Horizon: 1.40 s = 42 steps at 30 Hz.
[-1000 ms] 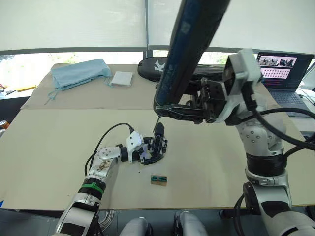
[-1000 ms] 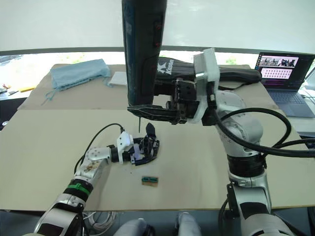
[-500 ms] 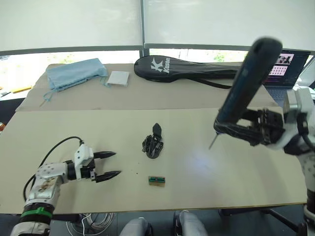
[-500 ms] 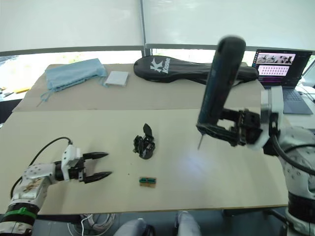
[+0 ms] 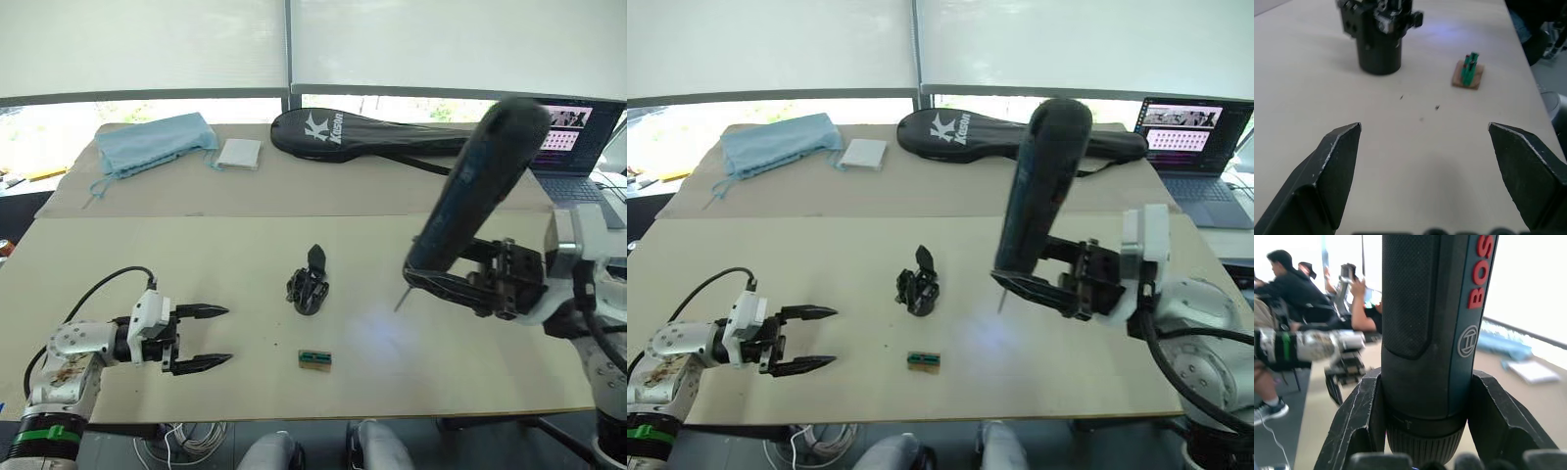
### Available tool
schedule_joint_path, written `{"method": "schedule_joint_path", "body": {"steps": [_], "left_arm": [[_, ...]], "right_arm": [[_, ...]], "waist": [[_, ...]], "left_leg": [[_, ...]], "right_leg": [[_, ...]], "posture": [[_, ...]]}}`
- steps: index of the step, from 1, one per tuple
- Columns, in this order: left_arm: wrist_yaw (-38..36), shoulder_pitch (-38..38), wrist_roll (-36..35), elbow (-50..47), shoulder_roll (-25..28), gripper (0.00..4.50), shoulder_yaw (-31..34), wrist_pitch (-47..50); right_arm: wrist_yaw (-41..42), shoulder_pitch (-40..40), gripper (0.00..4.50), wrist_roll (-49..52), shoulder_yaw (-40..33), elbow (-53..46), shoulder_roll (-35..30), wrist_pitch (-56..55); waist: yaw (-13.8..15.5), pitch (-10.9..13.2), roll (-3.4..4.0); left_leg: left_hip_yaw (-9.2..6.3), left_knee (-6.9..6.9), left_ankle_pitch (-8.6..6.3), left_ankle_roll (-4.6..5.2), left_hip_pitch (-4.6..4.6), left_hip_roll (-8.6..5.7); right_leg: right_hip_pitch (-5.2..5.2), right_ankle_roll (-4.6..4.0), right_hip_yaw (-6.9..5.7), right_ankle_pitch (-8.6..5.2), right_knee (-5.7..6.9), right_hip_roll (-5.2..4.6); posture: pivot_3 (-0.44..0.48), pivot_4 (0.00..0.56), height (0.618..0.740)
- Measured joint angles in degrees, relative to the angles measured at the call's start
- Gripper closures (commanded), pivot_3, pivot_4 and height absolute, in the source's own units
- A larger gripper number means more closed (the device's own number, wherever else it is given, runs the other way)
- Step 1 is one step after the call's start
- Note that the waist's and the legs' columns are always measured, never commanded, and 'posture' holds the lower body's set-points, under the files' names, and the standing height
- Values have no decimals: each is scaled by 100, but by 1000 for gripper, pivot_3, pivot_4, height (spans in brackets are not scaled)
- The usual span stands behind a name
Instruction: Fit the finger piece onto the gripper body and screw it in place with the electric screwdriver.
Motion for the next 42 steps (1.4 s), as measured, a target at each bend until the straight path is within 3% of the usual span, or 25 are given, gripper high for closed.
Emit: {"method": "schedule_joint_path", "body": {"steps": [5, 11, 19, 42], "left_arm": [[244, -46, 301, -594, -304, 112, -678, 131], [938, -82, 931, -858, -877, 112, -1466, 167], [1530, -5, 1425, -861, -1097, 112, -1784, 50], [1896, 85, 1613, -745, -1355, 112, -1973, -452]], "right_arm": [[-95, -286, 2593, -88, 970, -197, 558, -60], [688, -124, 2593, -1119, 2038, 289, 936, -931], [1088, -135, 2593, -1646, 2489, 741, 1240, -1475], [1382, -255, 2593, -1931, 2550, 1320, 1248, -1714]], "waist": [[15, 1, -2], [5, 6, -12], [1, 6, -12], [25, 2, -5]], "left_leg": [[0, 4, 2, 1, 0, -7], [-1, 37, 1, 7, -4, -15], [-1, 37, 4, 1, -1, -10], [-1, 43, 4, 1, 8, -15]], "right_leg": [[6, 1, -7, 0, -1, 1], [13, 12, -4, 4, 1, 6], [11, 10, -4, 4, 4, 14], [24, 12, -7, 5, 6, 5]], "posture": [[0, 150, 740], [0, 150, 740], [0, 150, 740], [0, 150, 740]]}}
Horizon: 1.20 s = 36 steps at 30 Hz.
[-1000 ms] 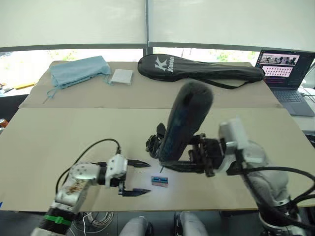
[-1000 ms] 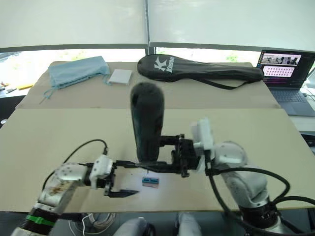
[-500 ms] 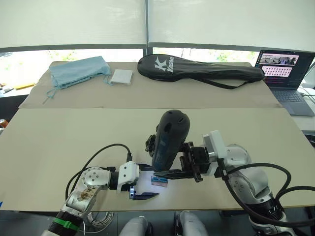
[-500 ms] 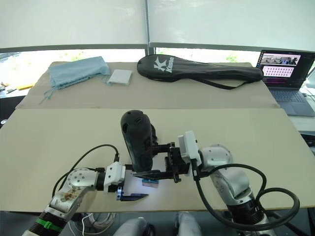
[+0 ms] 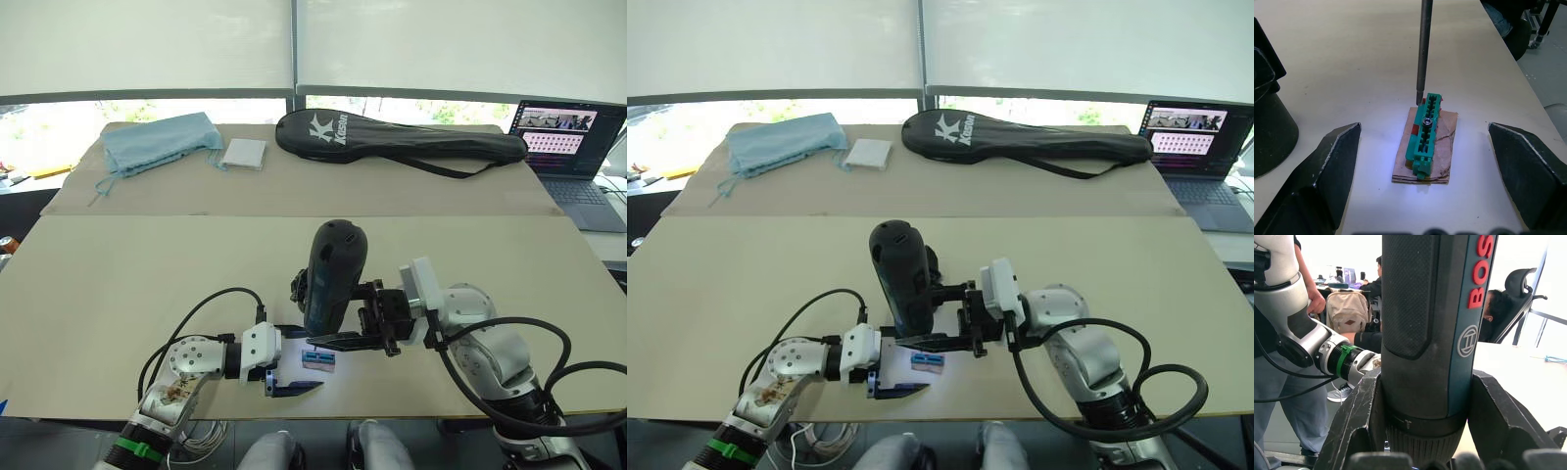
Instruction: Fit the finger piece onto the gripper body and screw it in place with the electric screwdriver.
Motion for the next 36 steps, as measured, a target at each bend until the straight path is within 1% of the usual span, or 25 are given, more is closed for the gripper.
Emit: {"method": "schedule_joint_path", "body": {"steps": [14, 36], "left_arm": [[59, 49, -11, 38, -1, 112, 6, -93], [53, 19, -23, 75, -16, 112, -7, -76]], "right_arm": [[-6, 1, 2593, -15, 137, 63, -24, 0], [-4, 8, 2593, -56, 142, 86, -33, 0]], "waist": [[-7, -4, 6], [-2, -7, 9]], "left_leg": [[0, 1, 0, 0, 2, 0], [0, 4, 0, 1, 3, 0]], "right_leg": [[1, 0, 1, 0, 2, 0], [4, 1, 1, 1, 4, 0]], "posture": [[0, 150, 740], [0, 150, 740]]}}
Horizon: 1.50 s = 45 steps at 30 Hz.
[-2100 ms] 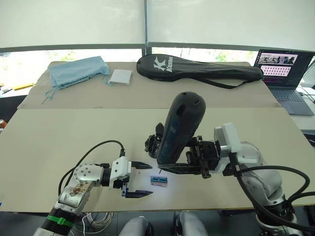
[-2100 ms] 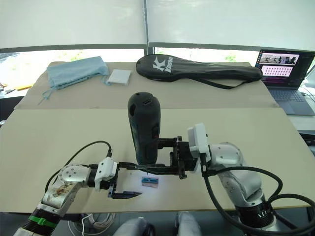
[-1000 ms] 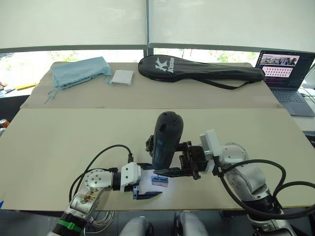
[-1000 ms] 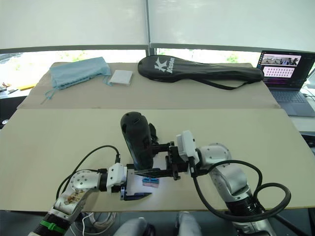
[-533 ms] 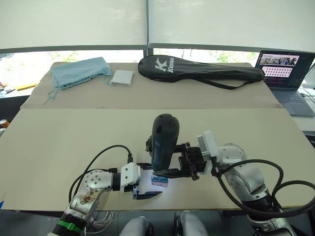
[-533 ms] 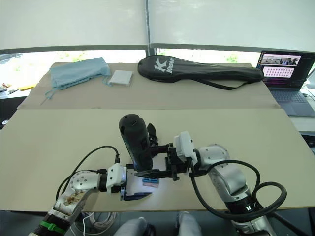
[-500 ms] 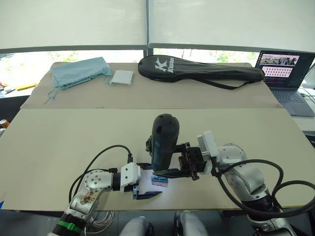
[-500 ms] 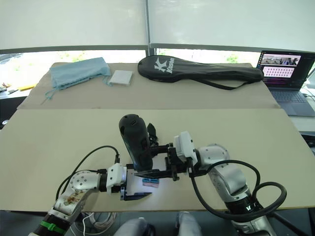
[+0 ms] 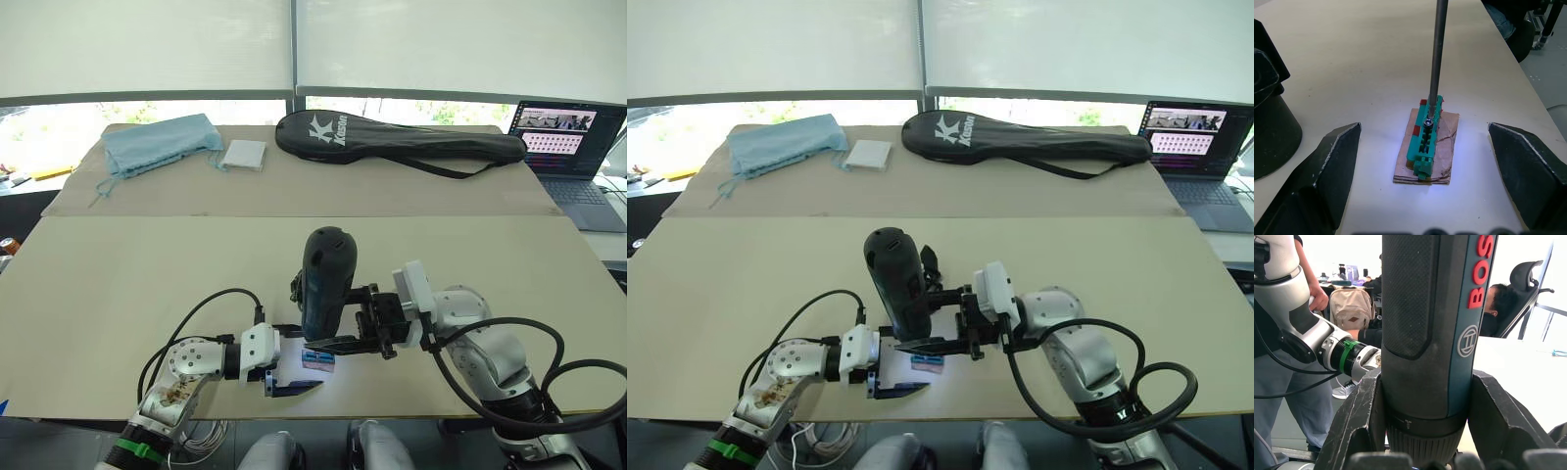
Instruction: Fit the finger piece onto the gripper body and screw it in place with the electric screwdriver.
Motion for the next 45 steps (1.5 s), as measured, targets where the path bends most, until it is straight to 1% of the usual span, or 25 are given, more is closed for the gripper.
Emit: {"method": "schedule_joint_path", "body": {"steps": [45], "left_arm": [[3, -24, -2, 35, -12, 112, -10, 24]], "right_arm": [[-5, 7, 2593, -159, 16, 104, -37, 1]], "waist": [[2, -4, 5]], "left_leg": [[0, 2, 0, 0, 2, 0]], "right_leg": [[3, 2, 1, 1, 2, -1]], "posture": [[0, 150, 740]]}}
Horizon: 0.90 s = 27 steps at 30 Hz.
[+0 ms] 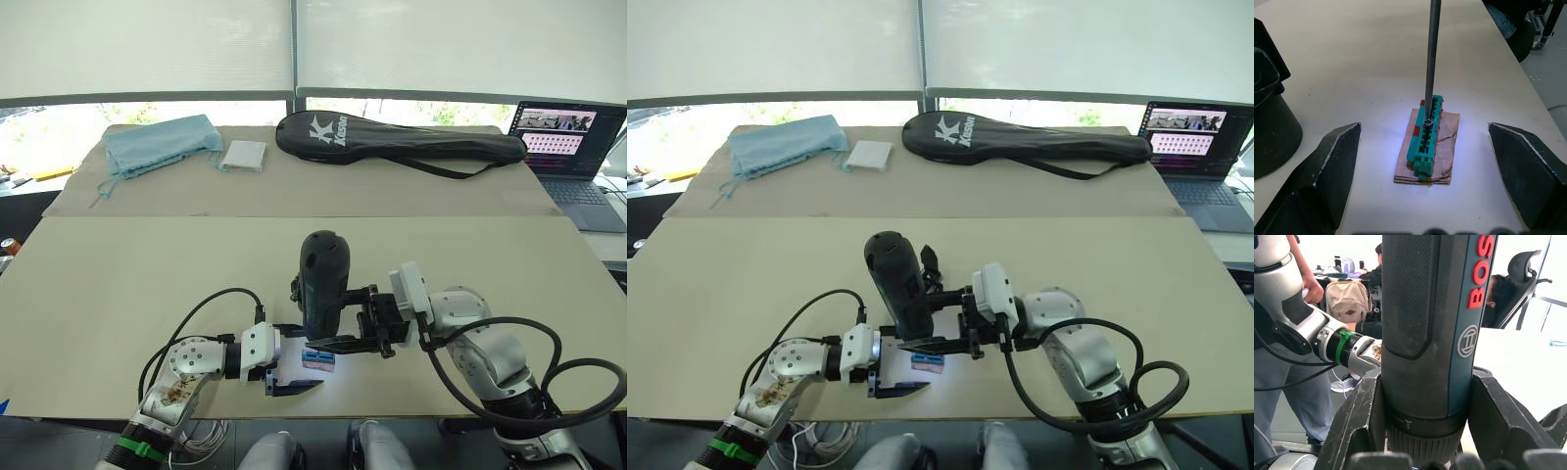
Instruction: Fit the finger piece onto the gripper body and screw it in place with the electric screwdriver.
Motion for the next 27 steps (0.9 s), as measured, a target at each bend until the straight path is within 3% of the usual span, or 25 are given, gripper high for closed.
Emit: {"method": "schedule_joint_path", "body": {"steps": [27], "left_arm": [[69, 20, 0, -80, 0, 112, 2, 146]], "right_arm": [[-9, -34, 2593, -125, 60, 1, -69, 3]], "waist": [[1, -3, 1]], "left_leg": [[0, 0, 0, 0, 1, 0]], "right_leg": [[2, 0, 0, 0, 0, 0]], "posture": [[0, 150, 740]]}}
